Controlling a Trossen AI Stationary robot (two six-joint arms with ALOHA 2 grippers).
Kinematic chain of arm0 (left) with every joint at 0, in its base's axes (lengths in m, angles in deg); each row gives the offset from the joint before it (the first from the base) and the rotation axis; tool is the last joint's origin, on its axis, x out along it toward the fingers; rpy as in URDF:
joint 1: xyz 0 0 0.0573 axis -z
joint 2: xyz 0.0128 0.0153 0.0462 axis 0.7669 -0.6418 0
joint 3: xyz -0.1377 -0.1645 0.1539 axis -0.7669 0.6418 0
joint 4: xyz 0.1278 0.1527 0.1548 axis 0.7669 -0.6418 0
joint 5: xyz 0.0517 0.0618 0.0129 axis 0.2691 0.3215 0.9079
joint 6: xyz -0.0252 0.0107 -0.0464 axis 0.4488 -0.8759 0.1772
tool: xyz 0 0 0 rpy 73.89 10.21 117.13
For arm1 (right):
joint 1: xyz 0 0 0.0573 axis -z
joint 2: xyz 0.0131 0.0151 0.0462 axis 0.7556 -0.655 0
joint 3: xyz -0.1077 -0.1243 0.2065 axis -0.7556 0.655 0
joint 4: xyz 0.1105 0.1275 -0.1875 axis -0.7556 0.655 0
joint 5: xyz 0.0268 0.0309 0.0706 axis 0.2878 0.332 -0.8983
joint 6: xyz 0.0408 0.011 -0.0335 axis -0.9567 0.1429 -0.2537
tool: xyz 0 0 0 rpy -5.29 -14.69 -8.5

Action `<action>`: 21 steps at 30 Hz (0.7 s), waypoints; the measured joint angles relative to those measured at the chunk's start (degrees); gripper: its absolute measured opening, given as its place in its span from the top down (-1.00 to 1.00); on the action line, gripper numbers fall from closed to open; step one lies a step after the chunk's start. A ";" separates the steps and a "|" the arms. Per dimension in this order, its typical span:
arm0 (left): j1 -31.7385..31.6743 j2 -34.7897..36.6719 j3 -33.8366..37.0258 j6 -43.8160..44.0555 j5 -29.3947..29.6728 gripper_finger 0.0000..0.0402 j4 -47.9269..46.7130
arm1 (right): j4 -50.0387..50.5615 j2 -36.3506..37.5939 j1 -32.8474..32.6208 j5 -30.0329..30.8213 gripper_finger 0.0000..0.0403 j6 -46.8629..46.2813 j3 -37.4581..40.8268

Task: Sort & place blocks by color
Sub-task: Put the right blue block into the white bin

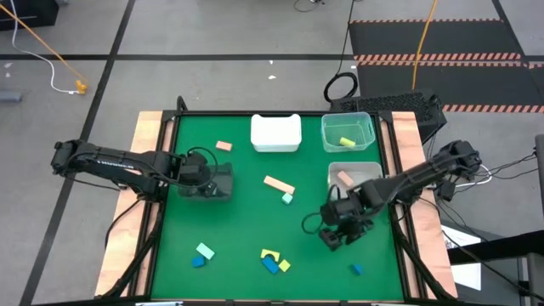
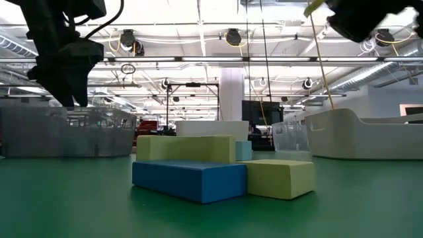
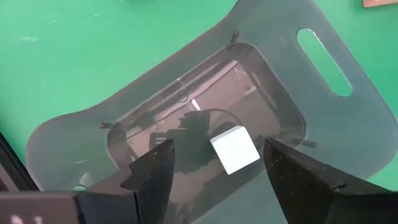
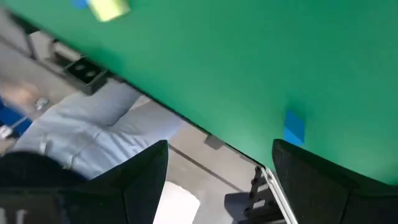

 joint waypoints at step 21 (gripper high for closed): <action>-1.40 0.00 0.00 3.34 1.02 -0.22 13.45 | -16.26 -0.02 -15.01 7.13 -0.37 -8.11 17.09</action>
